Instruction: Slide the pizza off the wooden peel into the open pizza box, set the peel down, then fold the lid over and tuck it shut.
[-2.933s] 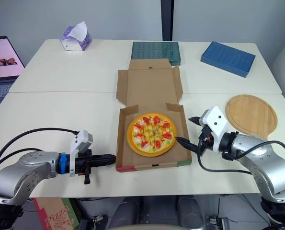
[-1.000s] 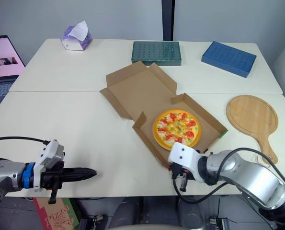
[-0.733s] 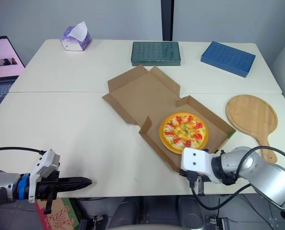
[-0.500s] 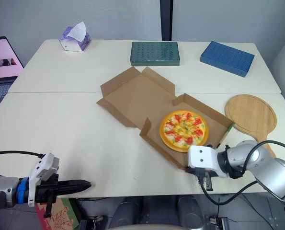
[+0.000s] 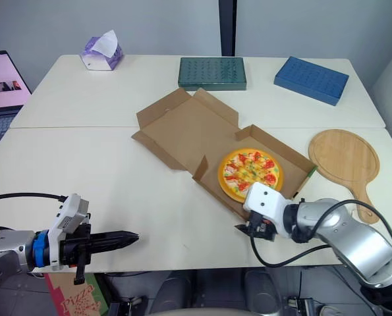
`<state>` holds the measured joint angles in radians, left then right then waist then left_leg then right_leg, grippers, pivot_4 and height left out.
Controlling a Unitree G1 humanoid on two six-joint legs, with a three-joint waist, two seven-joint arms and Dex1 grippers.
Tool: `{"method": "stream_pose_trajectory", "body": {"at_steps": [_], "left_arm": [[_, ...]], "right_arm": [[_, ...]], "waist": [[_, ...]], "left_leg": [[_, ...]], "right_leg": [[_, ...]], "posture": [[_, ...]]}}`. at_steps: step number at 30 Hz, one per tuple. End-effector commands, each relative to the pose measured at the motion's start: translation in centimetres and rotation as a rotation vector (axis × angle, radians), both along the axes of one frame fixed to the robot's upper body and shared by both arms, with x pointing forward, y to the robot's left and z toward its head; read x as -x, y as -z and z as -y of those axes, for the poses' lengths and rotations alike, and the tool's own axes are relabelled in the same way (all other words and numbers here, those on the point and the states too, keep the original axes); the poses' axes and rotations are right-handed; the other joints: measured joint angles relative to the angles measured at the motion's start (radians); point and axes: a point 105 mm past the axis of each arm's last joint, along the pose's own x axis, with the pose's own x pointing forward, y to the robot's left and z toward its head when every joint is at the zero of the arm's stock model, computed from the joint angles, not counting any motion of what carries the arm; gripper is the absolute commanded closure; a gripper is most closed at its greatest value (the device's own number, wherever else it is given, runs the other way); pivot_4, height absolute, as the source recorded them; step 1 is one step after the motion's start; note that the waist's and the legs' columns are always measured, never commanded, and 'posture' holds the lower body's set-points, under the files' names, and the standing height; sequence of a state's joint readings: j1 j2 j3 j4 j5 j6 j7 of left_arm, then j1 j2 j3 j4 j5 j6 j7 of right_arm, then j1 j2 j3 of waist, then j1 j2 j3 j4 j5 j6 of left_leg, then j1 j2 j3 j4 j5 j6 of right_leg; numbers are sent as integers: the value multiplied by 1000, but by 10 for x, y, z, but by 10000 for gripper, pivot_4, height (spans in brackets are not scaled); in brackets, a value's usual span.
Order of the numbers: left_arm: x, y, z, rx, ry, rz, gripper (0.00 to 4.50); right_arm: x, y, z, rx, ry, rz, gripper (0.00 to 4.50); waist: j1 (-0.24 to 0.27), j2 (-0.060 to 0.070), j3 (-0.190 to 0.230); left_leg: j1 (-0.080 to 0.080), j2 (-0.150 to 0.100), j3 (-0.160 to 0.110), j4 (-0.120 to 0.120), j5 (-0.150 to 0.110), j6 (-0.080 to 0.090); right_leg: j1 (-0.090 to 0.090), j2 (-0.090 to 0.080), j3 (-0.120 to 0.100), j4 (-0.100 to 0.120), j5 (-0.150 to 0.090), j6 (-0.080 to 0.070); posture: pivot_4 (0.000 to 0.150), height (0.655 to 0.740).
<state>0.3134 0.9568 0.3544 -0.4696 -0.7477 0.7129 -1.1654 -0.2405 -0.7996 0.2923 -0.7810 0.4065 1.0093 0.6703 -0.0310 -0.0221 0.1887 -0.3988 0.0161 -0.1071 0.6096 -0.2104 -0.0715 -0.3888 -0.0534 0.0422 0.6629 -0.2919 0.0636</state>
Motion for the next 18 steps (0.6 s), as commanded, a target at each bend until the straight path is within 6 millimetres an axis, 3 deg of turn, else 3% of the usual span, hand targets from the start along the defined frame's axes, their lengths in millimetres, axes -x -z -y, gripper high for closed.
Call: {"method": "stream_pose_trajectory", "body": {"at_steps": [1,10,13,18], "left_arm": [[-1,-5,7,20,31,18,45000],[-2,-2,7,19,41,21,45000],[-1,0,7,19,40,19,45000],[0,1,5,17,26,20,45000]], "right_arm": [[-9,3,-14,9,31,41,15576],[-27,8,-33,9,42,79,15576],[-31,11,-36,12,44,82,21756],[-34,12,-37,23,32,94,39223]], "waist": [[-1,0,0],[-1,0,0],[-1,0,0],[-1,0,0]], "left_leg": [[0,0,0,0,0,0],[0,0,0,0,0,0],[0,0,0,0,0,0],[0,0,0,0,0,0]], "right_leg": [[0,0,0,0,0,0],[0,0,0,0,1,-1],[0,0,0,0,1,-1],[0,0,0,0,2,-2]], "posture": [[1500,7400],[1500,7400],[1500,7400],[1500,7400]]}}
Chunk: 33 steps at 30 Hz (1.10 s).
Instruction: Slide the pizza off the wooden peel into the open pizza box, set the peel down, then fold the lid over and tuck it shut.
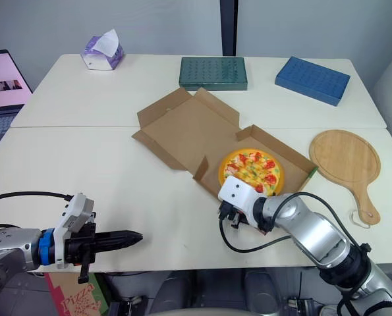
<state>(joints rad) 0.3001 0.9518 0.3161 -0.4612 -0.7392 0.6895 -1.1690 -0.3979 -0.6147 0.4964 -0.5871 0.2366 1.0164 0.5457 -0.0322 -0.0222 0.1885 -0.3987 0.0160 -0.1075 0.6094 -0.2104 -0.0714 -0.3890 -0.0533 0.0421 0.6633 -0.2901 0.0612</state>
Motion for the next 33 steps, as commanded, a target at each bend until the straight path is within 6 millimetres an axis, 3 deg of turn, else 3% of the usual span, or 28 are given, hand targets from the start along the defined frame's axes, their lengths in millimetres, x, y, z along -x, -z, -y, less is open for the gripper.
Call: {"method": "stream_pose_trajectory", "body": {"at_steps": [1,2,18,27,33], "left_arm": [[0,-3,-1,7,-2,20,45000],[1,-3,-2,7,-5,19,45000],[24,16,-26,-7,-147,-98,45000],[38,22,-29,14,-232,-163,45000],[34,19,-28,78,-324,-164,45000]], "right_arm": [[3,-7,-6,-9,-52,31,42868],[4,-7,-6,-9,-61,33,44567],[49,-11,4,54,-472,29,44567],[21,-12,24,173,-533,130,44567],[14,-14,18,151,-525,127,44567]], "waist": [[0,0,0],[-1,0,0],[-2,0,0],[-1,-1,0],[-1,-1,0]], "left_leg": [[0,0,0,0,0,0],[0,0,0,0,0,0],[0,0,0,0,0,0],[1,1,1,1,0,0],[1,1,0,1,0,0]], "right_leg": [[0,0,0,0,0,0],[0,0,0,0,0,0],[0,0,0,0,-2,2],[0,0,0,0,-2,1],[0,0,0,0,-1,1]], "posture": [[1500,7400],[1500,7400],[1500,7400],[1500,7400],[1500,7400]]}}
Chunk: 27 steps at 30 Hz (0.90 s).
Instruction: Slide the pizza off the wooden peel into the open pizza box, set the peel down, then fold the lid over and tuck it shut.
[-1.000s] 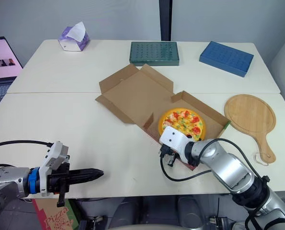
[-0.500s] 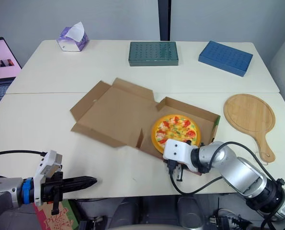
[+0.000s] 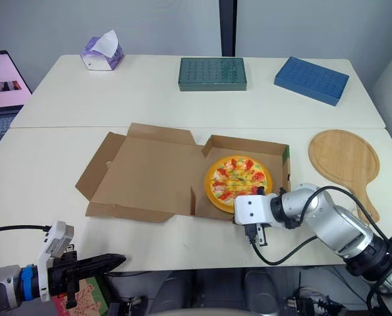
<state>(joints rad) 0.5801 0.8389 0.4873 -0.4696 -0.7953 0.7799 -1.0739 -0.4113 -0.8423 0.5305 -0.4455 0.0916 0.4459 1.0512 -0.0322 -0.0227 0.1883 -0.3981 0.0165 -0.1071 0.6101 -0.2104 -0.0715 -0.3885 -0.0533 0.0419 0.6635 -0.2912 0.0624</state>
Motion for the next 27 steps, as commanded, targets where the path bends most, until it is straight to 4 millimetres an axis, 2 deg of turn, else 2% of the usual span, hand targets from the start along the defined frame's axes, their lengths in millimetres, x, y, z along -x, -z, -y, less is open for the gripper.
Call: {"method": "stream_pose_trajectory", "body": {"at_steps": [1,2,5,9,13,16,17,20,23,27], "left_arm": [[-2,-10,3,36,-42,30,45000],[-1,-11,4,47,-55,30,45000],[2,-12,6,67,-82,27,45000],[1,-14,3,84,-154,50,45000],[1,-17,-9,126,-291,74,45000],[6,-17,-18,187,-396,65,45000],[7,-16,-23,222,-452,47,45000],[10,-14,-33,351,-622,7,39271],[9,-13,-37,492,-779,-10,30086],[2,-16,-37,599,-896,-2,17500]], "right_arm": [[-8,-14,-5,-27,-2,68,44567],[-9,-15,-3,-25,3,64,44567],[-11,-21,1,-33,13,61,38068],[-7,-31,8,-39,1,53,24416],[10,-62,8,-118,-43,4,10921],[15,-78,5,-179,-51,-5,549],[15,-83,4,-194,-50,-1,199],[13,-91,1,-221,-48,8,0],[11,-97,-3,-244,-52,12,0],[10,-102,-6,-266,-53,8,0]], "waist": [[-1,0,0],[-1,0,0],[0,0,0],[1,0,0],[1,0,0],[0,0,0],[0,0,0],[1,-1,0],[3,-1,0],[5,-1,-1]], "left_leg": [[0,0,0,0,0,0],[0,0,0,0,0,0],[0,0,0,0,0,0],[0,0,0,0,0,0],[0,0,0,0,0,0],[0,0,0,0,0,0],[0,0,0,0,0,0],[1,0,0,1,0,0],[0,0,0,1,0,0],[0,0,0,1,0,0]], "right_leg": [[0,0,0,0,0,0],[0,0,0,0,0,0],[0,0,0,0,0,0],[1,0,0,0,0,0],[0,0,0,0,0,-1],[1,0,0,0,0,0],[1,0,0,0,-1,0],[1,0,0,0,-2,-1],[1,-1,0,-1,-2,-2],[1,-1,0,-1,-2,-2]], "posture": [[1500,7400],[1500,7400],[1500,7400],[1500,7400],[1500,7400],[1500,7400],[1500,7400],[1500,7400],[1500,7400],[1500,7400]]}}
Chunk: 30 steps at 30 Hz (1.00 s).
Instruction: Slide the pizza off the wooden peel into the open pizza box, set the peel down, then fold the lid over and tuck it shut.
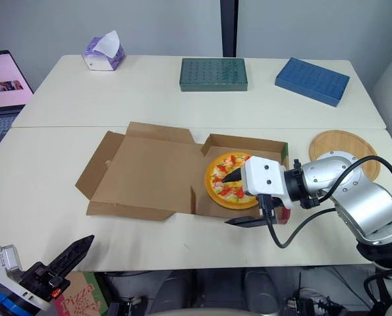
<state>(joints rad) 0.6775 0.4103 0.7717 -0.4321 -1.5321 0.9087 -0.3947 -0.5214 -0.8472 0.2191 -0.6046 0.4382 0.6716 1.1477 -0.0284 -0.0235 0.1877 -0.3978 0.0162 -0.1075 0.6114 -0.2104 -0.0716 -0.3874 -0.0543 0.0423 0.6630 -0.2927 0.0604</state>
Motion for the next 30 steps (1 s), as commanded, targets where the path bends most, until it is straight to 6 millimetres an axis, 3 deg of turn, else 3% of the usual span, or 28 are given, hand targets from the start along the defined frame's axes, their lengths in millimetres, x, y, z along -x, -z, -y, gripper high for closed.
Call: {"method": "stream_pose_trajectory", "body": {"at_steps": [1,5,6,18,21,30], "left_arm": [[-11,-9,1,80,-117,46,14166],[-28,-2,5,145,-249,20,1979],[-32,1,6,155,-270,7,922],[-74,-10,29,320,-299,-28,922],[-78,-13,30,330,-315,-30,6794],[-83,-29,44,324,-325,-27,34390]], "right_arm": [[1,-12,-3,-32,-10,35,0],[0,-15,-4,-34,-15,38,0],[0,-16,-5,-35,-16,39,0],[-1,-23,-6,-44,-19,44,0],[0,-23,-6,-44,-15,42,0],[1,-25,-6,-54,-6,34,0]], "waist": [[2,0,0],[5,-1,-1],[4,-1,-1],[1,3,-2],[3,3,-2],[7,2,-2]], "left_leg": [[0,0,0,0,0,0],[0,-1,0,1,0,0],[0,-1,0,1,0,0],[-1,-2,1,0,0,0],[-1,-2,1,0,0,0],[-1,-2,1,1,0,0]], "right_leg": [[0,0,0,0,0,0],[1,0,1,0,2,-2],[1,0,1,0,2,-2],[1,0,3,-2,5,3],[1,0,2,-2,5,3],[2,0,2,-2,5,3]], "posture": [[1500,7400],[1500,7400],[1500,7400],[1500,7400],[1500,7400],[1500,7400]]}}
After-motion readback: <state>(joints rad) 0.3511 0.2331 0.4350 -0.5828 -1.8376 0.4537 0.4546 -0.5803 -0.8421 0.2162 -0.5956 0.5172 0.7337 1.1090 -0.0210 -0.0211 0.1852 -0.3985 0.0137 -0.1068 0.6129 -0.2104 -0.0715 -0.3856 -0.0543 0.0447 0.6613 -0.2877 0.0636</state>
